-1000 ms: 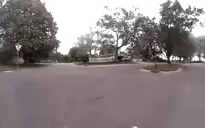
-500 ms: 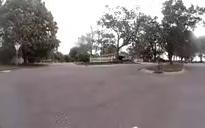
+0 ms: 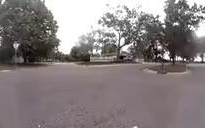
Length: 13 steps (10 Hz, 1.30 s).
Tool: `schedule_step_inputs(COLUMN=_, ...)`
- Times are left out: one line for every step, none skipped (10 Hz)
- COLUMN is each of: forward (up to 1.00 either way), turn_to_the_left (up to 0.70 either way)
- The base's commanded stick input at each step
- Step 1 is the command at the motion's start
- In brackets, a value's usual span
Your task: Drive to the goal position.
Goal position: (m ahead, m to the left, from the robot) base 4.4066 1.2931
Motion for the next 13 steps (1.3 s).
schedule_step_inputs(forward=0.7, turn_to_the_left=-0.1)
schedule_step_inputs(forward=0.7, turn_to_the_left=-0.26)
schedule_step_inputs(forward=0.7, turn_to_the_left=-0.35)
schedule_step_inputs(forward=0.7, turn_to_the_left=-0.35)
schedule_step_inputs(forward=0.7, turn_to_the_left=-0.35)
schedule_step_inputs(forward=0.7, turn_to_the_left=-0.35)
schedule_step_inputs(forward=0.7, turn_to_the_left=-0.35)
schedule_step_inputs(forward=0.7, turn_to_the_left=-0.35)
schedule_step_inputs(forward=0.7, turn_to_the_left=-0.1)
schedule_step_inputs(forward=0.7, turn_to_the_left=0.0)
schedule_step_inputs(forward=0.7, turn_to_the_left=0.0)
schedule_step_inputs(forward=0.7, turn_to_the_left=0.0)
schedule_step_inputs(forward=0.7, turn_to_the_left=0.0)
